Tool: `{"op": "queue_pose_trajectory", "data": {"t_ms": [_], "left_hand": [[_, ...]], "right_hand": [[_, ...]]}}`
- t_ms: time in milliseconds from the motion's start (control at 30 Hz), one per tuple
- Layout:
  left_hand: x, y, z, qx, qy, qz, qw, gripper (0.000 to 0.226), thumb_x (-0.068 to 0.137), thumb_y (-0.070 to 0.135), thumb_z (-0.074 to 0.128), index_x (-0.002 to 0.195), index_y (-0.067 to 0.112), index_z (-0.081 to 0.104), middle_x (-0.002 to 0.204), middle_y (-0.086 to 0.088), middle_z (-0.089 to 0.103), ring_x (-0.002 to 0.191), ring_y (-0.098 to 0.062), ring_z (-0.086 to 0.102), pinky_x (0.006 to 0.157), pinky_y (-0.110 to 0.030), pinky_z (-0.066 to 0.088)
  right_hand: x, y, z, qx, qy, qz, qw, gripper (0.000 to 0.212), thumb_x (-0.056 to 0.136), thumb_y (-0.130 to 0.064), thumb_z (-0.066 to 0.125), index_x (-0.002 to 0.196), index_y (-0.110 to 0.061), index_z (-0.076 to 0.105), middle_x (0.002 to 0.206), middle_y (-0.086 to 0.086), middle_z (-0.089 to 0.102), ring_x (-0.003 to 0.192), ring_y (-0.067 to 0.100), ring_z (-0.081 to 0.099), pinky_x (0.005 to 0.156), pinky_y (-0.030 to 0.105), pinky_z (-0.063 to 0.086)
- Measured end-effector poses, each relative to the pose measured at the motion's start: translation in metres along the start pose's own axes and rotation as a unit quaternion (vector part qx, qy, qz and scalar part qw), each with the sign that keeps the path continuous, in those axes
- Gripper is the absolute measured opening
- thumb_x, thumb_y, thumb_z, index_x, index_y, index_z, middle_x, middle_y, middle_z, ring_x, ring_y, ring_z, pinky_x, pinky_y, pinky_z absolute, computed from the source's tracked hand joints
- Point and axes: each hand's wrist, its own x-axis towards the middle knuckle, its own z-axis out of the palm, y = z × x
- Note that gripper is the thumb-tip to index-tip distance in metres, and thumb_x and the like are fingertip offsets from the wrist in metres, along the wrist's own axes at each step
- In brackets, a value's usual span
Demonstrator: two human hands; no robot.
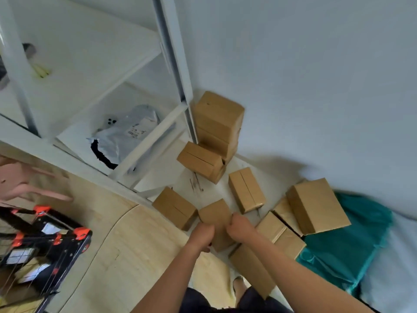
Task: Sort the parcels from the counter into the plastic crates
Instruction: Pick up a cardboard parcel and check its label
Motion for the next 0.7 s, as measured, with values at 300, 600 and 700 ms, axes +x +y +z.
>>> {"op": "queue_pose_trajectory", "data": {"t_ms": [300, 600, 700], "left_hand": [[-0.036, 0.062, -0.066, 0.251, 0.046, 0.183, 0.949, 0.051, 0.106, 0.054, 0.033, 0.098, 0.014, 0.063, 0.096, -0.008, 0.069, 0.091, -0.026, 0.068, 0.079, -0.040, 0.056], [-0.114, 0.111, -0.086, 0.135, -0.009, 0.450, 0.883, 0.030, 0.112, 0.043, 0.036, 0.121, 0.031, 0.062, 0.100, 0.005, 0.068, 0.087, -0.006, 0.064, 0.059, -0.012, 0.044], [-0.128, 0.114, -0.073, 0.050, 0.012, 0.545, 0.837, 0.034, 0.113, 0.038, 0.036, 0.136, 0.031, 0.061, 0.115, 0.008, 0.068, 0.100, -0.003, 0.064, 0.076, -0.008, 0.047]], "right_hand": [[-0.049, -0.038, -0.055, 0.127, 0.126, 0.075, 0.981, 0.040, 0.109, -0.041, 0.045, 0.110, -0.006, 0.064, 0.108, 0.013, 0.065, 0.092, 0.029, 0.066, 0.077, 0.033, 0.050], [-0.150, -0.072, -0.074, 0.345, 0.428, 0.000, 0.835, 0.041, 0.107, -0.047, 0.050, 0.139, -0.022, 0.052, 0.120, -0.003, 0.062, 0.109, 0.017, 0.062, 0.094, 0.043, 0.056], [-0.173, -0.073, -0.066, 0.361, 0.527, -0.081, 0.765, 0.040, 0.105, -0.052, 0.050, 0.140, -0.034, 0.050, 0.130, -0.006, 0.058, 0.114, 0.005, 0.060, 0.098, 0.038, 0.057]]}}
